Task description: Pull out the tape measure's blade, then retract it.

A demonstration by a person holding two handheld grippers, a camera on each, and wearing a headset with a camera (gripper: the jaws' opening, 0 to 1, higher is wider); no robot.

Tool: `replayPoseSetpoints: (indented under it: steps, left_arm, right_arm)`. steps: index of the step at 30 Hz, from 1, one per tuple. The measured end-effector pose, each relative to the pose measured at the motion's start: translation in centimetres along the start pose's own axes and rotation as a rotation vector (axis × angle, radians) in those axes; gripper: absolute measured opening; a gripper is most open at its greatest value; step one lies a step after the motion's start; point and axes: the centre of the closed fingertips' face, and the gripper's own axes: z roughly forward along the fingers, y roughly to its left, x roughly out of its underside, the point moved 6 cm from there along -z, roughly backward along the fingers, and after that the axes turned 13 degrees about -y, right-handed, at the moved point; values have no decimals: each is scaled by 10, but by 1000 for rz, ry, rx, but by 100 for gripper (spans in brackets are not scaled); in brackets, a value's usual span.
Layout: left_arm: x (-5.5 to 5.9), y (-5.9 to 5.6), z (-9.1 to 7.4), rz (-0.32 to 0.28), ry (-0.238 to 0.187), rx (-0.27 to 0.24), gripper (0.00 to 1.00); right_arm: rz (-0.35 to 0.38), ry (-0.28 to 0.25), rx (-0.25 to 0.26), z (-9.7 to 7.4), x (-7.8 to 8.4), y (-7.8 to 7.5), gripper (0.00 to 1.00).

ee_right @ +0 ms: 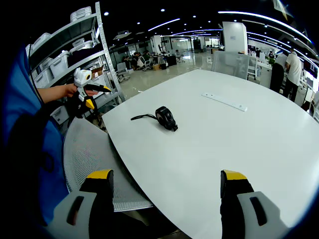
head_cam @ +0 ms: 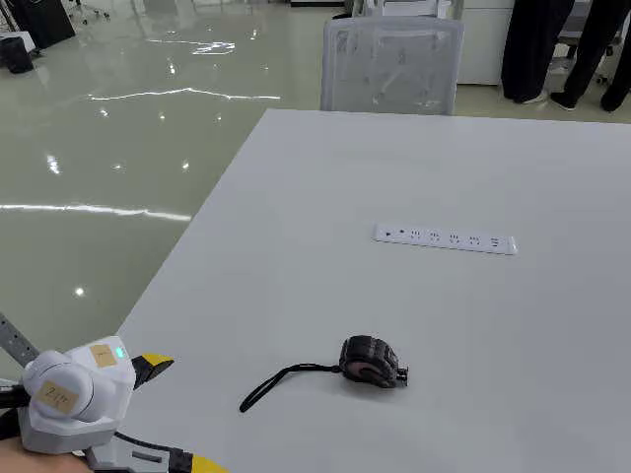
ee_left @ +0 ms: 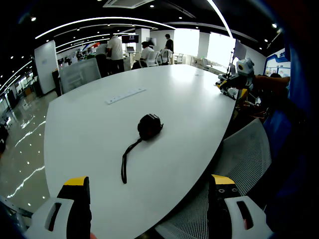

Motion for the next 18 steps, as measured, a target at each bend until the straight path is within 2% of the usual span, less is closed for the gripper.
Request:
replayPoseSetpoints:
  steps: [9,18]
  left_arm:
    - [0,-1,2,0,1,5,95]
    - [-3,3,6,4,-9,15,95]
  right_arm:
    - [7,-8,9,0,-1,-2,85]
    - [12,0,12,3,-2,0,84]
